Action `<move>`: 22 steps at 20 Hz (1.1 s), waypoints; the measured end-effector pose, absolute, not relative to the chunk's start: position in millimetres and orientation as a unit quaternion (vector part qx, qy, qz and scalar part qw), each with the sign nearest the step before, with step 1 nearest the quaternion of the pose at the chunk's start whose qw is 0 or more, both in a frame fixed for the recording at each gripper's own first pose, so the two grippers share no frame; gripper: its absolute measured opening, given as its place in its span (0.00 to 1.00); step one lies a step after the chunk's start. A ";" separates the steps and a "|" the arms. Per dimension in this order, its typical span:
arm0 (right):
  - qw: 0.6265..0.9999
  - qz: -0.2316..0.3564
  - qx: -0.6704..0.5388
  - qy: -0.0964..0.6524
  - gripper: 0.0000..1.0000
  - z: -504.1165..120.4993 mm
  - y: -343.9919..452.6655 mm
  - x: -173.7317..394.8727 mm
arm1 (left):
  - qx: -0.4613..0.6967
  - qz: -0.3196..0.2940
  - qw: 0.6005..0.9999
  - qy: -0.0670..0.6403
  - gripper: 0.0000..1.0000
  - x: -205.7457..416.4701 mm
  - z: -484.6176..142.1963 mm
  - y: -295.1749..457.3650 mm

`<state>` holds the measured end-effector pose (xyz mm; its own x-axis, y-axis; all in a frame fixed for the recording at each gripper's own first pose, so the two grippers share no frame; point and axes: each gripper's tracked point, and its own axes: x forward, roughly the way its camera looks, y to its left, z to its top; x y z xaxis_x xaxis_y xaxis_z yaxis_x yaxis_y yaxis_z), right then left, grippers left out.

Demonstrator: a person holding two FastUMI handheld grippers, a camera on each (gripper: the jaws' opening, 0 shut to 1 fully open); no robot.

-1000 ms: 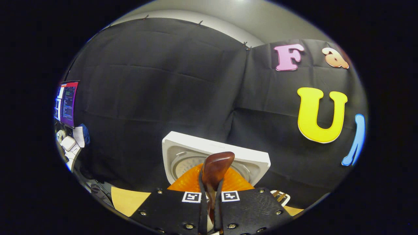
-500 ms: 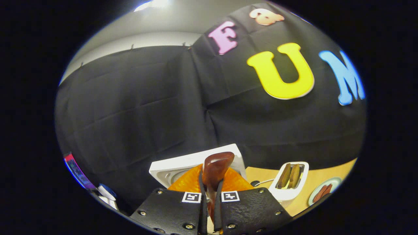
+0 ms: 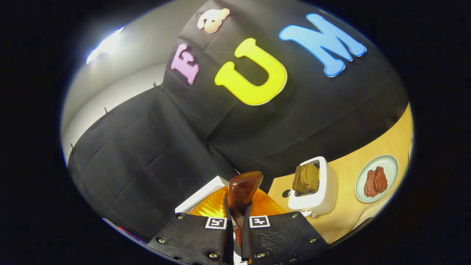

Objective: Close the left gripper, press the button to open the rice cooker; take a wooden spoon from the chopstick holder with the right hand, scoop a spoonful of rice and pour it into the rice cooker, then put the wooden spoon back into the chopstick holder.

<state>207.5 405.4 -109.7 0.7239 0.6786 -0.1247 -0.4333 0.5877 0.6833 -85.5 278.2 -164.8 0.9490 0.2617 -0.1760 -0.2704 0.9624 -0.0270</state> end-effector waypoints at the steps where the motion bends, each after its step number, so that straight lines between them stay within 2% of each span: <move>1: 0.871 0.311 0.331 0.190 0.08 -109.1 391.1 207.0 | -0.024 0.129 0.988 0.087 0.99 -83.0 -164.8 273.4; 3: 0.874 0.299 0.335 0.188 0.08 -104.5 363.5 201.8 | -0.022 0.115 0.989 0.089 0.95 -77.0 -163.6 262.7; 9: 0.887 0.252 0.347 0.172 0.08 -96.0 261.9 170.8 | -0.041 0.071 0.993 0.081 0.95 -55.0 -154.7 228.3; 10: 0.888 0.246 0.349 0.167 0.08 -93.7 248.3 166.6 | -0.040 0.067 0.994 0.080 0.99 -50.1 -152.9 224.3; 14: 0.895 0.221 0.354 0.158 0.08 -93.3 200.4 149.5 | -0.038 0.049 0.995 0.080 0.99 -35.2 -147.7 201.9; 17: 0.906 0.198 0.343 0.151 0.08 -93.8 167.3 137.5 | -0.034 0.024 0.996 0.077 0.95 -22.4 -139.8 176.2; 19: 0.912 0.182 0.337 0.148 0.08 -94.6 145.1 129.7 | -0.029 0.009 0.997 0.073 0.99 -16.2 -132.6 158.8; 20: 0.915 0.173 0.333 0.147 0.08 -96.3 132.6 126.3 | -0.026 0.001 0.997 0.072 0.95 -11.4 -129.3 148.9; 22: 0.921 0.158 0.328 0.141 0.08 -95.9 105.6 120.2 | -0.017 -0.011 0.997 0.069 0.96 -2.9 -121.9 133.0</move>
